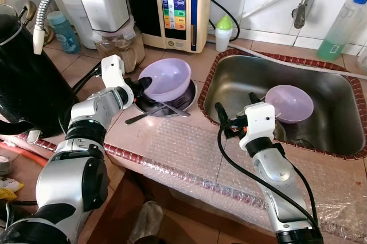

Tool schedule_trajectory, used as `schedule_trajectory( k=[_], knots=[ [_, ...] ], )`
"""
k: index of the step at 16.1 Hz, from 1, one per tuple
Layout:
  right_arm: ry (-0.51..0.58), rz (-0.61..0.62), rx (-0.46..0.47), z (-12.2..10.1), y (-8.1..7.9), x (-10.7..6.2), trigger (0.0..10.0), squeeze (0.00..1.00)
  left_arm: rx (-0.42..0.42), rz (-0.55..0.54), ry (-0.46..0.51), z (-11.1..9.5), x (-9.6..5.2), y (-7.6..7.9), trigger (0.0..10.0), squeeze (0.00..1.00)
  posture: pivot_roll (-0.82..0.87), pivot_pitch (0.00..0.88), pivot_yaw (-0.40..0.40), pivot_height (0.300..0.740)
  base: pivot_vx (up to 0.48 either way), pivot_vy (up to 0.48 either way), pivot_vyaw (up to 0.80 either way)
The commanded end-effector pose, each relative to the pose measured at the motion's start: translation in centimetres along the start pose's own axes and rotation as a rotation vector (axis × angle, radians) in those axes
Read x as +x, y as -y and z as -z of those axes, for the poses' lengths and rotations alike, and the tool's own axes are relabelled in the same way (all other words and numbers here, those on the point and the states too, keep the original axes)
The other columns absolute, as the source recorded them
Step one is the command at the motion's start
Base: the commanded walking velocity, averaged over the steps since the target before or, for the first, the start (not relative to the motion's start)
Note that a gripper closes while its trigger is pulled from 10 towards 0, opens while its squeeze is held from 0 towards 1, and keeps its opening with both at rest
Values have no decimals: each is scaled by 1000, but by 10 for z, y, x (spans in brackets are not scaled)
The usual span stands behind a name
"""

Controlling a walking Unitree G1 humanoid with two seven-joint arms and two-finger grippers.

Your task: Kitchen organization

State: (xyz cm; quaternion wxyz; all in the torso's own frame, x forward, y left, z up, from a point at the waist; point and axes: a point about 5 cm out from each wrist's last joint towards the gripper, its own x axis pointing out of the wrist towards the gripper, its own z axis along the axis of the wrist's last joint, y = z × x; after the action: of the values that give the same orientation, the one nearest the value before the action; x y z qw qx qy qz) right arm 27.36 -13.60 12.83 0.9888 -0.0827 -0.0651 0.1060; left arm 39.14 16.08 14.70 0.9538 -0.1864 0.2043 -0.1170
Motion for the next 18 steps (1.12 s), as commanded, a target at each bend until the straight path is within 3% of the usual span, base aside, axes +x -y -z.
schedule_trajectory(
  k=[1, 9, 11, 14, 16, 18],
  knots=[
    [2, -2, 2, 1, -4, 1, 10000, 0, 29, -42, -29, 7, -3, -11, 0, 0, -98, 0, 120, 740, 0, 0, 0],
    [7, -7, 4, 1, -5, 4, 10000, 0, 99, -156, 26, -3, -10, -29, 0, 0, -88, 0, 116, 740, 0, 0, 0],
    [7, -9, 5, 1, -5, 4, 10000, 0, 170, -170, 50, -7, -11, -30, 0, 0, -88, 0, 116, 740, 0, 0, 0],
    [11, -10, 7, 1, -5, 5, 10000, 0, 230, -146, 193, -22, -9, -15, 0, 0, -83, 0, 110, 740, 0, 0, 0],
    [15, -1, 7, 0, -3, 8, 10000, 0, 269, -105, 174, -13, -5, -5, 0, 0, -81, 0, 108, 740, 0, 0, 0],
    [26, 10, 6, -3, 1, 12, 10000, 0, 255, -58, 155, 4, -1, 8, 0, 0, -80, 0, 110, 740, 0, 0, 0]
  ],
)
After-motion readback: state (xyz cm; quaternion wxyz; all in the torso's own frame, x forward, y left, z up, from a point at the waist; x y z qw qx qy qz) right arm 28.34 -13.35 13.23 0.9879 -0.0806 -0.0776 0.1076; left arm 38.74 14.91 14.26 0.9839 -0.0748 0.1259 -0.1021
